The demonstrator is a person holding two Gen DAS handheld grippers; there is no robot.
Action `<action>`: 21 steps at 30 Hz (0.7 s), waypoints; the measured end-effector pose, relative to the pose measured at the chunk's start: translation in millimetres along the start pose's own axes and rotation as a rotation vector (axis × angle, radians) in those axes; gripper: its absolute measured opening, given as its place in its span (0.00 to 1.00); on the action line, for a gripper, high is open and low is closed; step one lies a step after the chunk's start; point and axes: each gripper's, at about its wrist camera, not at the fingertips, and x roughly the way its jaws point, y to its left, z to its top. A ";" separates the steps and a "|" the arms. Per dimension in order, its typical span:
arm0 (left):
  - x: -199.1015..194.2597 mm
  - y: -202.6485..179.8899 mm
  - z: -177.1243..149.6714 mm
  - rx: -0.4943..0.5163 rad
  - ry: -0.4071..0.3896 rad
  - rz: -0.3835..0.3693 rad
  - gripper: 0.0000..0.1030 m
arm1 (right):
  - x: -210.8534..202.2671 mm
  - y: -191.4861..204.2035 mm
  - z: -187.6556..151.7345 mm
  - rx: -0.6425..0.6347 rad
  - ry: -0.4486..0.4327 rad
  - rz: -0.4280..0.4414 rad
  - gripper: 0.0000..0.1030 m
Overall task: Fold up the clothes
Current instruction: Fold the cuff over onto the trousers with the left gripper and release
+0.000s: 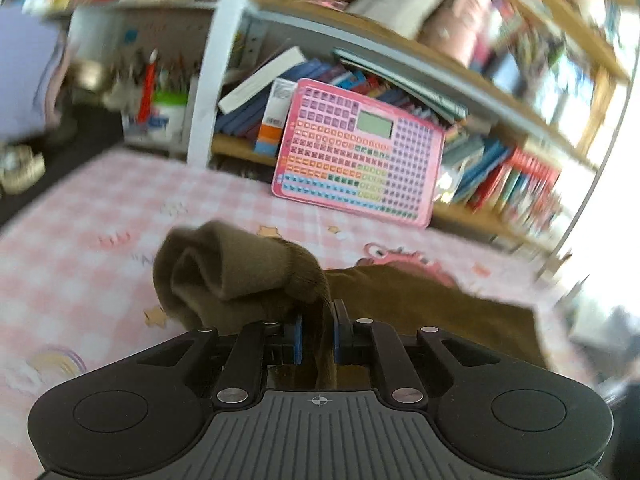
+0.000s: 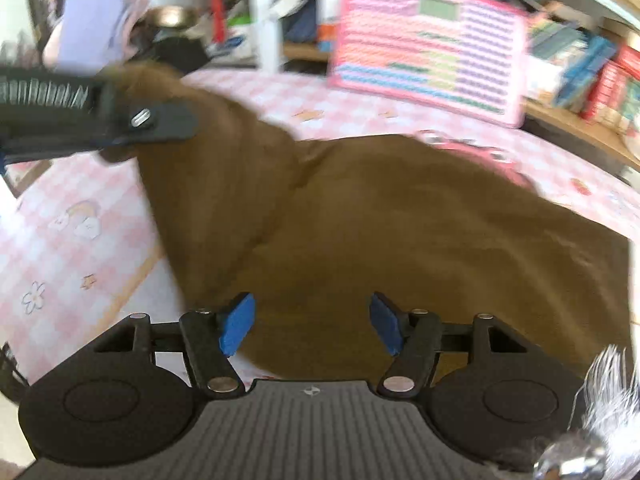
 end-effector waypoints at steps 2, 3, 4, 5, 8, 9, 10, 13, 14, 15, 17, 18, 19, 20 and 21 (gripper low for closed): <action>-0.1 -22.5 2.8 0.110 0.010 0.051 0.12 | -14.0 -29.6 -2.9 0.058 -0.013 -0.014 0.60; 1.5 -34.8 3.6 0.169 0.015 0.074 0.12 | -20.7 -44.3 -5.6 0.089 -0.018 -0.021 0.60; 4.3 -48.0 2.6 0.235 0.020 0.096 0.12 | -26.7 -58.9 -9.2 0.118 -0.022 -0.029 0.60; 7.4 -61.3 1.1 0.302 0.025 0.117 0.12 | -32.7 -73.2 -12.8 0.147 -0.025 -0.037 0.60; 20.0 -103.5 -15.1 0.543 0.063 0.181 0.12 | -46.7 -109.2 -23.2 0.214 -0.028 -0.047 0.60; 26.0 -119.2 -22.8 0.635 0.088 0.199 0.12 | -49.9 -117.1 -26.1 0.221 -0.030 -0.045 0.60; 31.9 -133.7 -31.3 0.718 0.111 0.211 0.13 | -53.2 -125.1 -28.9 0.228 -0.033 -0.044 0.60; 46.7 -167.4 -60.3 0.917 0.200 0.216 0.19 | -60.1 -143.9 -37.3 0.235 -0.033 -0.027 0.60; 50.5 -176.1 -70.8 0.975 0.237 0.216 0.21 | -59.5 -148.0 -38.2 0.234 -0.029 -0.018 0.60; 53.6 -181.9 -79.6 1.017 0.279 0.212 0.21 | -59.0 -151.9 -39.3 0.233 -0.026 -0.009 0.60; 51.0 -186.8 -89.7 1.024 0.334 0.202 0.27 | -59.2 -158.4 -42.0 0.232 -0.019 0.012 0.60; 46.7 -186.7 -91.9 1.001 0.346 0.199 0.30 | -58.7 -160.7 -42.6 0.231 -0.016 0.023 0.60; 39.7 -183.3 -88.8 0.942 0.342 0.198 0.31 | -58.0 -162.8 -43.0 0.231 -0.013 0.035 0.60; 31.9 -179.0 -84.1 0.874 0.334 0.198 0.31 | -56.0 -164.3 -42.0 0.233 -0.008 0.053 0.61; 24.3 -172.8 -76.7 0.786 0.321 0.194 0.32 | -53.0 -165.2 -40.7 0.235 0.000 0.078 0.62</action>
